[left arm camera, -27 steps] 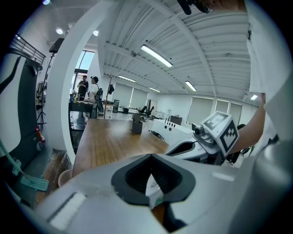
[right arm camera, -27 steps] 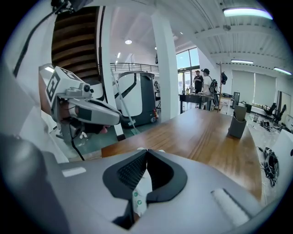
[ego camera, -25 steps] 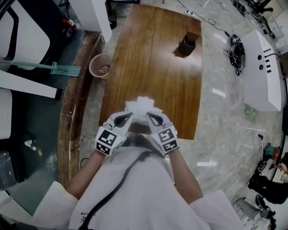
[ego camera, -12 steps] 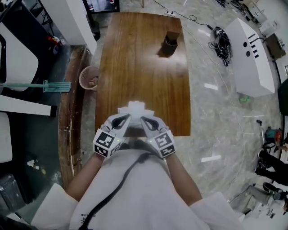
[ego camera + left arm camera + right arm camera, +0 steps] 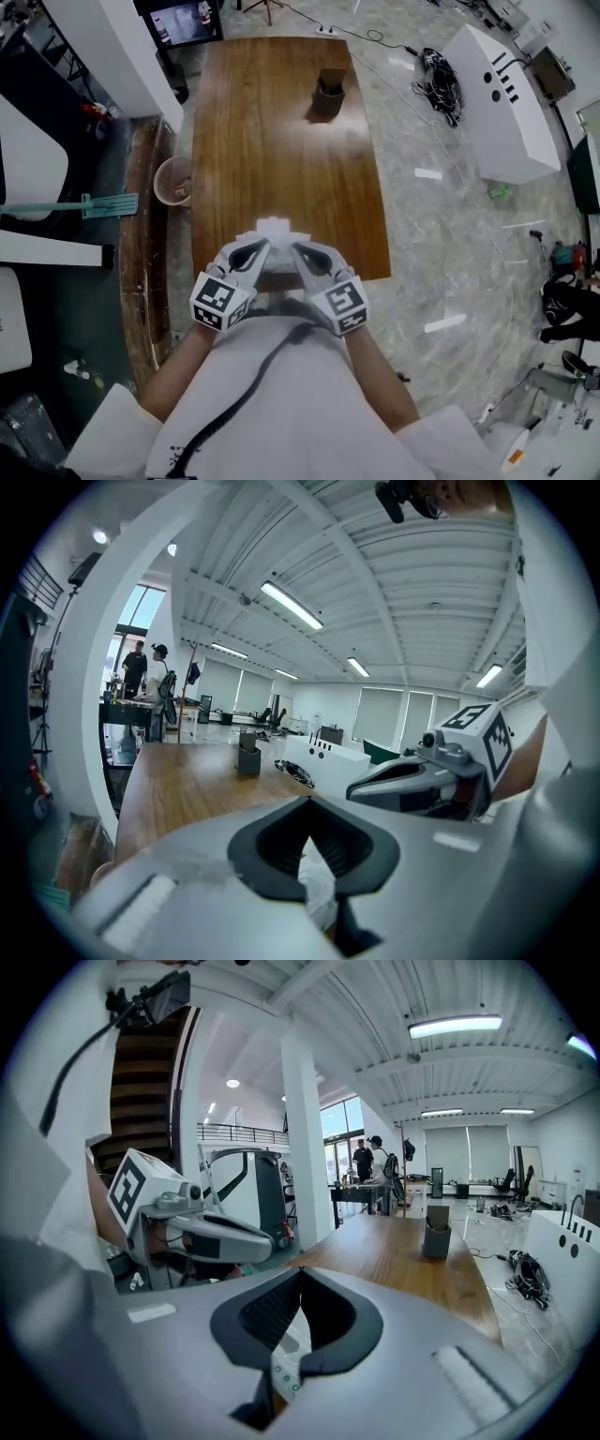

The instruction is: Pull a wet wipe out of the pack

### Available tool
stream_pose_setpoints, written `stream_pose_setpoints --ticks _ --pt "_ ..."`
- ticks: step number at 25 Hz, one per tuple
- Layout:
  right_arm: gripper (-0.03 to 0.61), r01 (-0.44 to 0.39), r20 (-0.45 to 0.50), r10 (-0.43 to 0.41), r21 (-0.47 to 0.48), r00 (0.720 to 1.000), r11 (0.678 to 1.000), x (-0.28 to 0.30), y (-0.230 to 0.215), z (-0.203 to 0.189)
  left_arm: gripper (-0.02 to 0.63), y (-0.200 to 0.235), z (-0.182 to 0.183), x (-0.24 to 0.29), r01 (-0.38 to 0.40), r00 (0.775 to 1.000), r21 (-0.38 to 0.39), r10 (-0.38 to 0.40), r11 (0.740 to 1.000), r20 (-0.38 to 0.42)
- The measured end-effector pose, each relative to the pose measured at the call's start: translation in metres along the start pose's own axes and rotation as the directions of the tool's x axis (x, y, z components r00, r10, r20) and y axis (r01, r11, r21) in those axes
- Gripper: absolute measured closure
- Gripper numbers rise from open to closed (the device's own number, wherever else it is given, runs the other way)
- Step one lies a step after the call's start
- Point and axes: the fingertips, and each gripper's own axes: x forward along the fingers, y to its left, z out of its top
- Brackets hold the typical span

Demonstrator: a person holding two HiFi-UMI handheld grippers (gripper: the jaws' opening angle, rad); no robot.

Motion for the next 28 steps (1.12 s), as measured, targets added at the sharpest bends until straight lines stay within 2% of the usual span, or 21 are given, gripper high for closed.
stream_pose_setpoints --ticks 14,20,28 --pt "0.568 0.071 0.129 -0.069 -0.008 0.989 0.997 -0.032 -0.003 0.05 0.607 -0.008 0.049 0.004 0.037 0.996 0.049 -0.041 0.998 0.085" --pt "0.568 0.101 0.202 -0.099 -0.001 0.974 0.995 -0.04 -0.011 0.076 0.607 -0.002 0.074 -0.001 0.022 0.991 0.054 -0.029 0.998 0.129" --pt "0.568 0.138 0.251 -0.127 -0.029 0.96 0.99 -0.056 -0.02 0.108 0.607 0.001 0.098 -0.008 -0.003 0.986 0.075 -0.009 0.997 0.165"
